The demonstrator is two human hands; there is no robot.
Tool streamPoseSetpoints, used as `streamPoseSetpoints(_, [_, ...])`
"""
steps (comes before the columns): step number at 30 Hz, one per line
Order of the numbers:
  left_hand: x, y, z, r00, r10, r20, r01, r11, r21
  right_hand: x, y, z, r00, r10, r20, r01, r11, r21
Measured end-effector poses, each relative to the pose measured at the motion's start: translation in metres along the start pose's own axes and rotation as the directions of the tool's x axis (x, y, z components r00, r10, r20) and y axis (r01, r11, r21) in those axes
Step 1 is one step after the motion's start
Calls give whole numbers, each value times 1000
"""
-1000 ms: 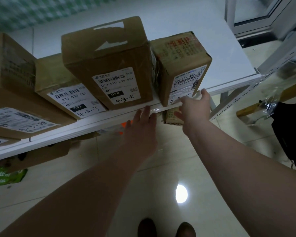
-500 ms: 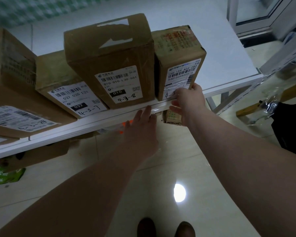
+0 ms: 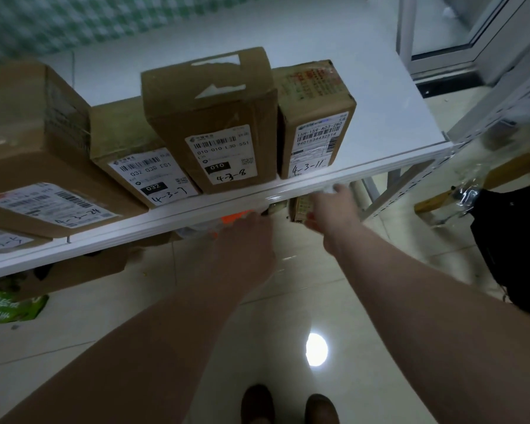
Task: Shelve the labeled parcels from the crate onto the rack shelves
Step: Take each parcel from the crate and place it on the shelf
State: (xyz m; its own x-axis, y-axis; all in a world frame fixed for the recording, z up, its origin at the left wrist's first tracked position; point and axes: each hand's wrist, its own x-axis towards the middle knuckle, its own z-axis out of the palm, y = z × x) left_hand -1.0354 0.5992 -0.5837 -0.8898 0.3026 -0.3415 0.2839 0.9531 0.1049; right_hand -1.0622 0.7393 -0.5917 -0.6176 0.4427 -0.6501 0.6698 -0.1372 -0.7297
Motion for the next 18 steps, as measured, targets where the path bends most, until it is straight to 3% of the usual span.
streamPoseSetpoints(4, [-49,1,-8,993,-55,102,71,985,-159,-51,45,-4,989,98,107,-94,995,-38])
streamPoseSetpoints(8, [-127,-20,-16,975,-210,67,218,883,-414,-115,76,0,981,69,184,-13,956,-294])
streamPoseSetpoints(11, [-201,-38,-32,887,-457,70,373,617,-693,-183,83,7,942,130,308,-11,932,-361])
streamPoseSetpoints(14, [-278,-55,-48,759,-619,202,439,258,-861,-254,82,19,882,160,443,47,906,-420])
streamPoseSetpoints(16, [-330,-70,-55,679,-673,294,441,54,-896,-297,81,29,841,113,529,183,861,-475])
streamPoseSetpoints(18, [-382,-88,-61,616,-721,319,427,-35,-903,-339,82,42,777,45,628,371,774,-513])
